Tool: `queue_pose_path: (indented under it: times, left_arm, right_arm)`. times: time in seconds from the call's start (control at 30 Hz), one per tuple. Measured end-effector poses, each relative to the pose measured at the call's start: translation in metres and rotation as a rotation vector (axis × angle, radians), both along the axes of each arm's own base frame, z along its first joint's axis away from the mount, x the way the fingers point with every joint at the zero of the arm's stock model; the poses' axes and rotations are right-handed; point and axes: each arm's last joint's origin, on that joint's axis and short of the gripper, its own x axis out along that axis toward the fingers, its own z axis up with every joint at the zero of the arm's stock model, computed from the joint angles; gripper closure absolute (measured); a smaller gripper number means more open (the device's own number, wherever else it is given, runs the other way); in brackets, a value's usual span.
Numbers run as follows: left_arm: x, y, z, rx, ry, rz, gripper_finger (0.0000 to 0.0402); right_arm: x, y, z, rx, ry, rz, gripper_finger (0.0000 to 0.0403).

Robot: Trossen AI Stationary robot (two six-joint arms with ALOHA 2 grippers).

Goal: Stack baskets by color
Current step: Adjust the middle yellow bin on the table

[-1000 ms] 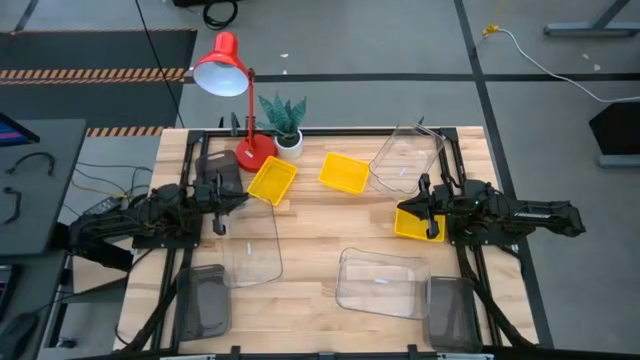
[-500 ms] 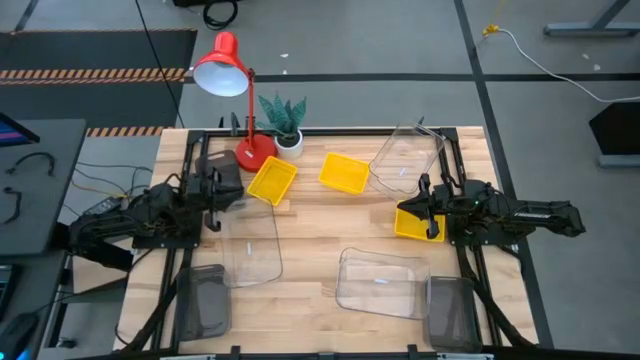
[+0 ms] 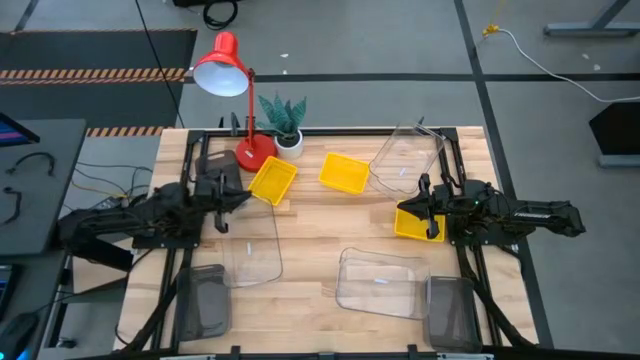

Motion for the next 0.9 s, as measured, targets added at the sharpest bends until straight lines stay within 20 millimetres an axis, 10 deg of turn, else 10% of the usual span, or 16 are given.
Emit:
queue_pose_path:
  times: [0.47, 0.9]
  left_arm:
    - [0.064, -0.002, 0.072, 0.114, 0.569, 0.161, 0.0374]
    - [0.156, 0.008, 0.074, 0.237, 0.837, 0.138, 0.0316]
  right_arm:
    - [0.0, 0.0, 0.0, 0.0, 0.0, 0.0, 0.038]
    - [0.0, 0.0, 0.0, 0.0, 0.0, 0.0, 0.038]
